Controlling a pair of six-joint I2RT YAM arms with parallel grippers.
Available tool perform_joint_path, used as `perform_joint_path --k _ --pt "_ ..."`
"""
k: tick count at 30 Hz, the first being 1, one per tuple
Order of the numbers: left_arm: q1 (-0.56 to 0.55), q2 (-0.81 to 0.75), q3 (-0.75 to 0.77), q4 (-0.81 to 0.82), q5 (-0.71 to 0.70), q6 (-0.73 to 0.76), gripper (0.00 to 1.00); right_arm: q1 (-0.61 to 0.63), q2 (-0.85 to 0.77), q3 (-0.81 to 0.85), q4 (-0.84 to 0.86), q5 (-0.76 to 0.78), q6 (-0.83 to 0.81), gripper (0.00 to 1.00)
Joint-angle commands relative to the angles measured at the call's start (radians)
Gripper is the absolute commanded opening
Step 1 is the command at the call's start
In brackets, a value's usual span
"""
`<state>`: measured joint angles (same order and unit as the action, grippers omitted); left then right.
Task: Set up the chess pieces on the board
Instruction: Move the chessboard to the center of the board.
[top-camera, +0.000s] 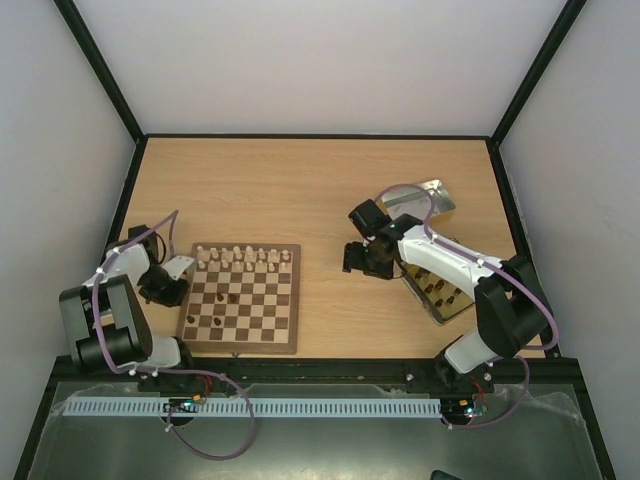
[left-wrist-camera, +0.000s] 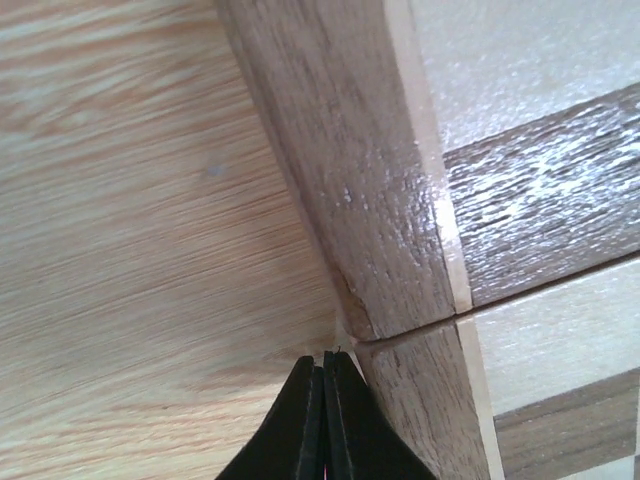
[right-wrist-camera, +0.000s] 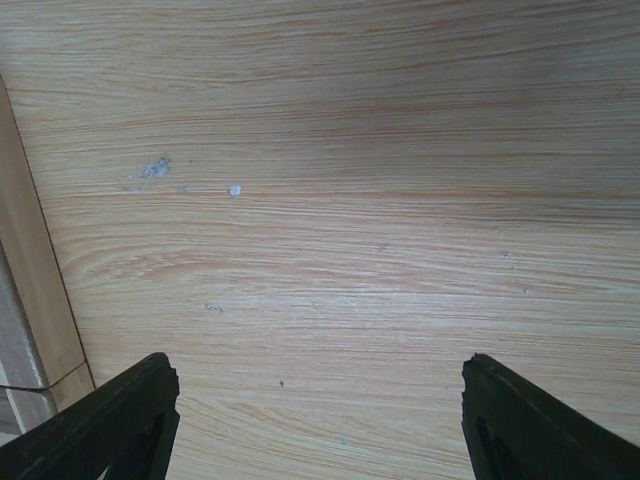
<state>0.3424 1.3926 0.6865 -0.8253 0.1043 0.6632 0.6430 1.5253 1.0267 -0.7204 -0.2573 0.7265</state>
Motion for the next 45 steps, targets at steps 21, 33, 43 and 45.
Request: perform_joint_path --k 21,33,43,45 --pt "-0.27 0.079 0.082 -0.018 0.028 -0.13 0.02 0.006 -0.035 -0.067 0.029 0.01 0.007 0.76" --pt "-0.33 0.113 0.096 -0.029 0.059 -0.12 0.02 0.006 -0.025 -0.074 0.035 0.012 0.002 0.76" --pt "-0.397 0.166 0.17 -0.044 0.113 -0.145 0.02 0.006 -0.024 -0.079 0.027 0.025 -0.001 0.76" --pt "-0.417 0.171 0.18 -0.047 0.126 -0.15 0.02 0.006 -0.025 -0.08 0.026 0.032 -0.001 0.76"
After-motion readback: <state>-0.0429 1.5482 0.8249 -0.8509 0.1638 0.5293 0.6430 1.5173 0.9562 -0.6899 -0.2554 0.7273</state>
